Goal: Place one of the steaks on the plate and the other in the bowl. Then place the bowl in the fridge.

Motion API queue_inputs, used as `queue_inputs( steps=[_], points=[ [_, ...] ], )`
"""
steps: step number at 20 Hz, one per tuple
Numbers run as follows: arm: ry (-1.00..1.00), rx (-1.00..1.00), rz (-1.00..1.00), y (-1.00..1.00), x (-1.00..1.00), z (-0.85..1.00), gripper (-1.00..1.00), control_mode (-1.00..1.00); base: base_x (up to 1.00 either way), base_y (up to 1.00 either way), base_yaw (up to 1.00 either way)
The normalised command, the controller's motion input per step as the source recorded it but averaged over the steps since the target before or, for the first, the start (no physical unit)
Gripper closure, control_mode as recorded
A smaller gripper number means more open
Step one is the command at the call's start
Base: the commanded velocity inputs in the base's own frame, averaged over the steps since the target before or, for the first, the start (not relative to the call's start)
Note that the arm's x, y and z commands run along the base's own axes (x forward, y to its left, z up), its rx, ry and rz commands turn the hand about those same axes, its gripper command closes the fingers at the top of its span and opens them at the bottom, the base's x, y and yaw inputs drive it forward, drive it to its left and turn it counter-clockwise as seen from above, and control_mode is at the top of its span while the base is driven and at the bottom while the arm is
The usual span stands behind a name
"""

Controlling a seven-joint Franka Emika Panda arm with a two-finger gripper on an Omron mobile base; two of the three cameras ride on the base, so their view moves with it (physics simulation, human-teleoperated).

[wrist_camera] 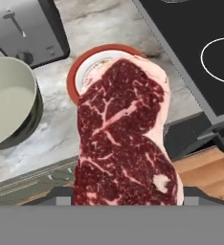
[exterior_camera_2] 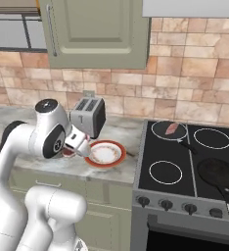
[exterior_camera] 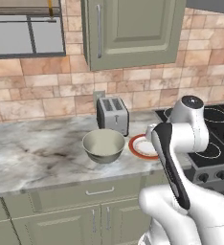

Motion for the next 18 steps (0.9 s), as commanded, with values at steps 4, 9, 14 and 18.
queue_inputs(
  steps=[4, 9, 14, 18],
  points=[
    [0.01, 0.00, 0.03, -0.45, 1.00, -0.05, 1.00, -1.00, 0.00, 0.00, 0.00],
    [0.04, -0.01, 0.00, -0.32, 0.88, -0.18, 1.00, -1.00, 0.00, 0.00, 0.00],
    [0.02, 0.00, 0.02, -0.04, 0.44, -0.20, 1.00, -1.00, 0.00, 0.00, 0.00],
    [0.01, 0.00, 0.00, 0.00, 0.06, -0.40, 1.00, -1.00, 0.00, 0.00, 0.00]
  ],
)
